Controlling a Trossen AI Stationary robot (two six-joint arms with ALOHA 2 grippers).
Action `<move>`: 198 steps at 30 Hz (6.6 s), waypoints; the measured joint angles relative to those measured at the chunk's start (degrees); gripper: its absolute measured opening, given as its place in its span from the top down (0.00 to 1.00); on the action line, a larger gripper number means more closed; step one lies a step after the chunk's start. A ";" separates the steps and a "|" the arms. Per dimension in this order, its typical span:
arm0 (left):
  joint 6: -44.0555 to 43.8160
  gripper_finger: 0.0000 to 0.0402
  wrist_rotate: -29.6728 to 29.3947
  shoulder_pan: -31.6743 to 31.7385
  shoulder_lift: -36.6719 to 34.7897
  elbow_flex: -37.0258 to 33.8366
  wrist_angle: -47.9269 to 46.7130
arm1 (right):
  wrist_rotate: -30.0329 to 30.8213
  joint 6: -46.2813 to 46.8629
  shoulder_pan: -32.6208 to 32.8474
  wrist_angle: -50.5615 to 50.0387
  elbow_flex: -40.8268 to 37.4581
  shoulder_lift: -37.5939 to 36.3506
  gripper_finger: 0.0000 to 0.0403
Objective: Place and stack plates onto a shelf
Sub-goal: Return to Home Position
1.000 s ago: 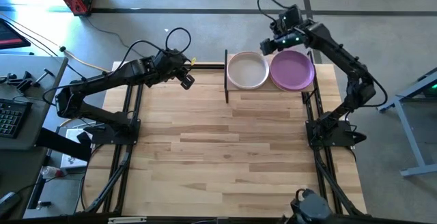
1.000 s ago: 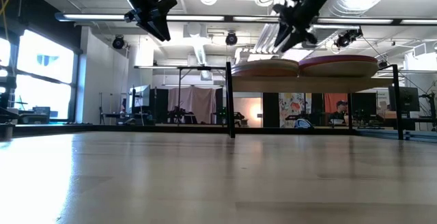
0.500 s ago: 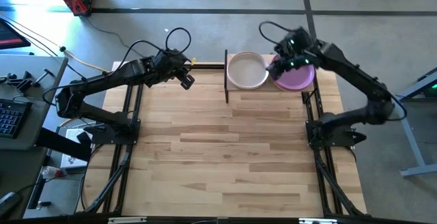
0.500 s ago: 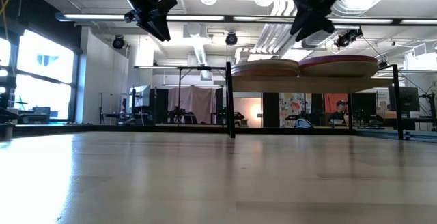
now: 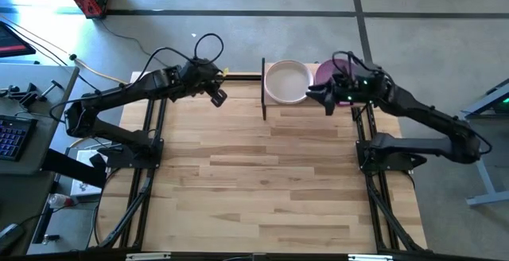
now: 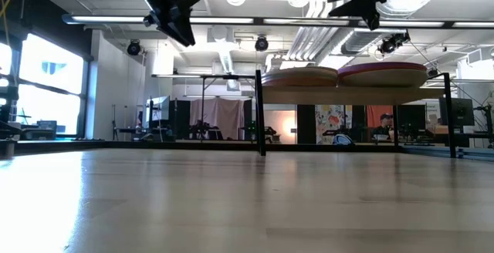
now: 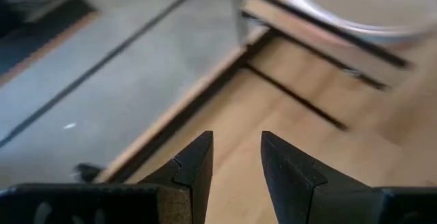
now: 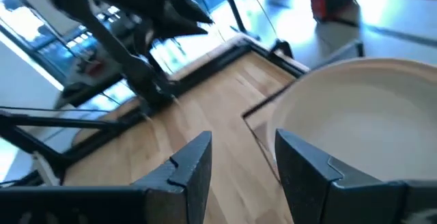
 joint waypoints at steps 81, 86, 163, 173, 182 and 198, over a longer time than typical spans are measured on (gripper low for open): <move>4.56 0.72 -4.51 -34.35 -57.06 -68.74 46.70 | 5.65 9.57 11.57 18.28 -43.18 -30.69 0.65; 5.75 0.72 -4.98 -34.35 -57.03 -68.74 46.60 | 7.66 4.72 11.57 18.23 -43.18 -30.69 0.65; 16.93 0.72 -4.98 -24.68 -67.96 -68.63 46.78 | 7.95 0.94 11.61 10.54 -43.18 -47.85 0.65; 16.94 0.72 -4.99 -21.16 -72.65 -68.63 46.79 | 7.90 0.94 11.61 10.53 -43.18 -47.87 0.65; 16.93 0.72 -4.99 -21.13 -72.64 -68.63 46.71 | 7.64 0.94 11.60 10.52 -43.18 -47.87 0.65; 16.96 0.72 -5.00 -21.15 -72.60 -68.63 46.75 | 7.73 0.94 11.60 10.52 -43.18 -47.85 0.65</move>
